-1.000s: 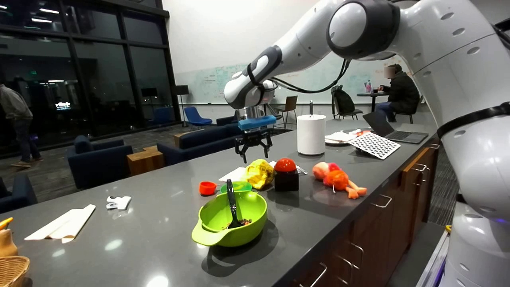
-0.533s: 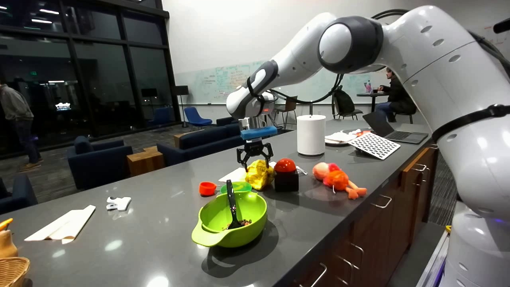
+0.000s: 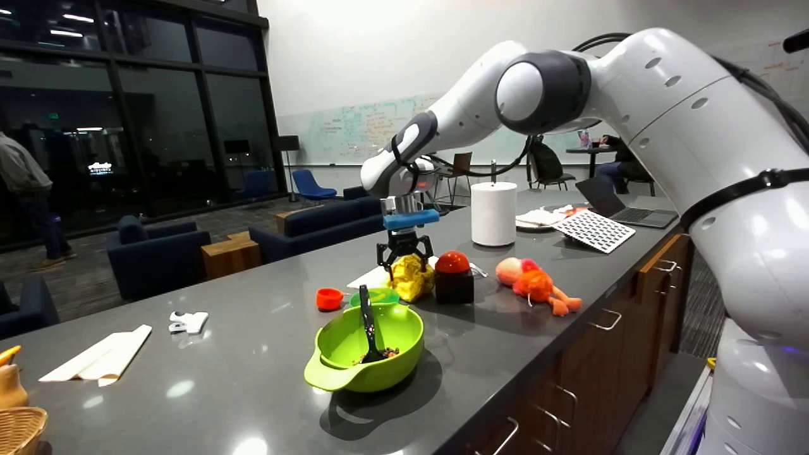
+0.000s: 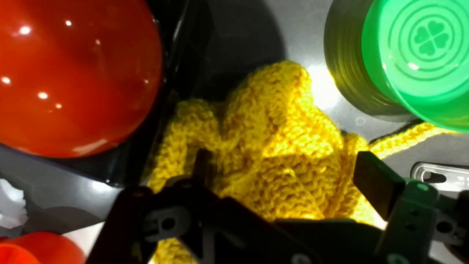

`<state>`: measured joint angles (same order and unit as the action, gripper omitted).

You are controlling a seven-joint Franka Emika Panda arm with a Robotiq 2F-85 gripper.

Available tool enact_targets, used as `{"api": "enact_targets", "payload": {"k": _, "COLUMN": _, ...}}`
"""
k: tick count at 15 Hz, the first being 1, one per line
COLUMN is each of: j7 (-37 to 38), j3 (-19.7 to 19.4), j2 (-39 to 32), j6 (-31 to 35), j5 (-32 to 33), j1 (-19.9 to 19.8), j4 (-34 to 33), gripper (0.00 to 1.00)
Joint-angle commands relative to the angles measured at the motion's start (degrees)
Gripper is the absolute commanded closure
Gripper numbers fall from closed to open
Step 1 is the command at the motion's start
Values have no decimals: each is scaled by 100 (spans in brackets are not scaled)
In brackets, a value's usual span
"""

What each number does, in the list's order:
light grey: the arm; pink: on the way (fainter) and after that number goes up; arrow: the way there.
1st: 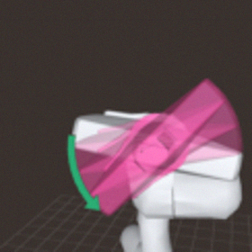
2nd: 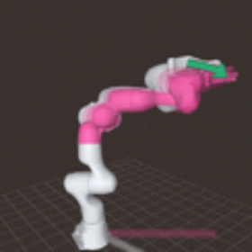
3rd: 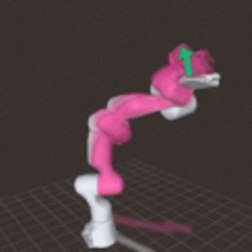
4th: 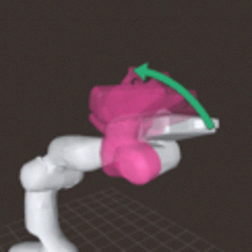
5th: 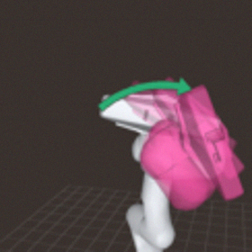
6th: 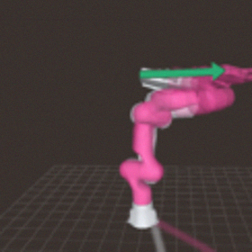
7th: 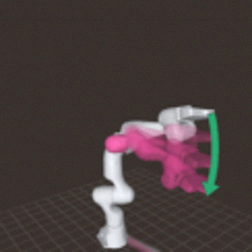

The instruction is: Place the orange knitted item to the right of the green bowl

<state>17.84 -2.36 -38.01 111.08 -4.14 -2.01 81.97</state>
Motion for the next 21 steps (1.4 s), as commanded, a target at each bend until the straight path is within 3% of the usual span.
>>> {"api": "enact_targets", "payload": {"k": 1, "j7": -201, "j3": 8, "j2": -184, "j6": -73, "j5": -199, "j1": -84, "j4": -217, "gripper": 5}}
{"api": "enact_targets", "payload": {"k": 2, "j7": -215, "j3": 5, "j2": -194, "j6": -60, "j5": -209, "j1": -88, "j4": -212, "gripper": 26}}
{"api": "enact_targets", "payload": {"k": 12, "j7": -307, "j3": 2, "j2": 67, "j6": -3, "j5": -150, "j1": -53, "j4": -166, "gripper": 99}}
{"api": "enact_targets", "payload": {"k": 21, "j7": -375, "j3": 16, "j2": 146, "j6": 9, "j5": -154, "j1": -46, "j4": -195, "gripper": 99}}
